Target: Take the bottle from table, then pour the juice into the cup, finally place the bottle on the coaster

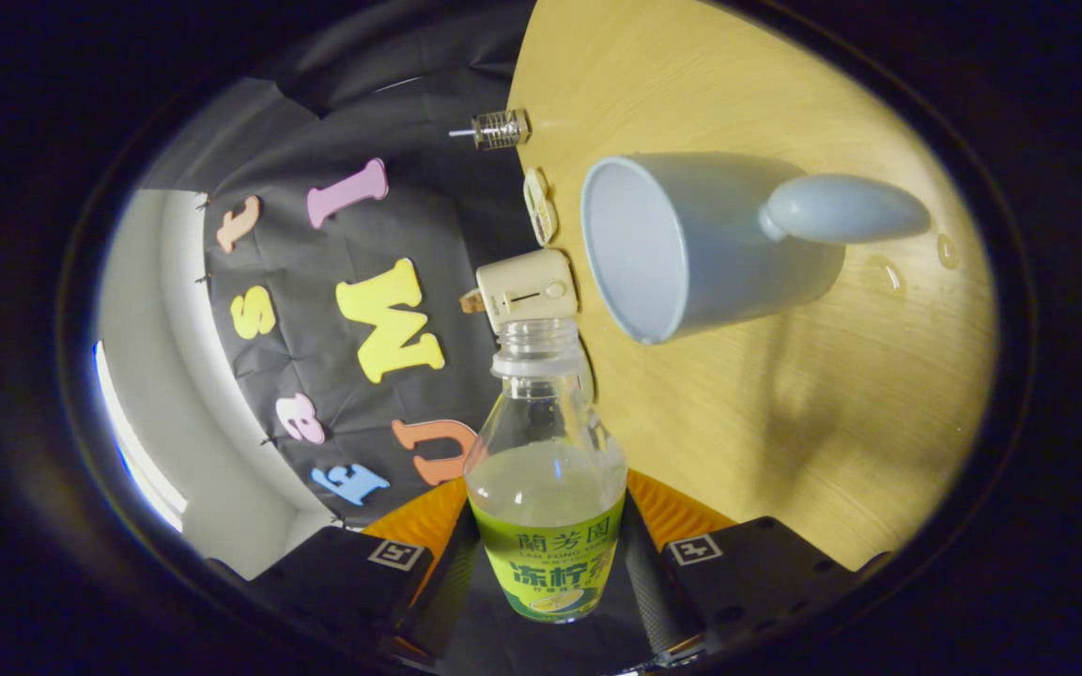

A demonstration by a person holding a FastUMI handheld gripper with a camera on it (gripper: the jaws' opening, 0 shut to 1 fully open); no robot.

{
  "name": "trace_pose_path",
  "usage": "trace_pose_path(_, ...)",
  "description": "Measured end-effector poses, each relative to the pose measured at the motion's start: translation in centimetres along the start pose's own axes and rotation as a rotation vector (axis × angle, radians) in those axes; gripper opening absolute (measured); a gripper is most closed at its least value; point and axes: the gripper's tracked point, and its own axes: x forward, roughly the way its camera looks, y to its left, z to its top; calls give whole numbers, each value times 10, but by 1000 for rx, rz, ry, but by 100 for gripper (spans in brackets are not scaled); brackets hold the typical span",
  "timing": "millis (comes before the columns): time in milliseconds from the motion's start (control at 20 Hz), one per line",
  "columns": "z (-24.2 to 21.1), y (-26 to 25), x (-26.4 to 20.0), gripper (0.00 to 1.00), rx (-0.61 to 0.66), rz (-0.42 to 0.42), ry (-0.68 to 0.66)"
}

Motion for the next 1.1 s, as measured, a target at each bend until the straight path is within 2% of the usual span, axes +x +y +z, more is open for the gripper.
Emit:
trace_pose_path(700,-9,29,-7,79,140,54,8)
trace_pose_path(900,2,44,-13,79,189,103,-28)
trace_pose_path(1100,0,54,-12,79,190,128,-6)
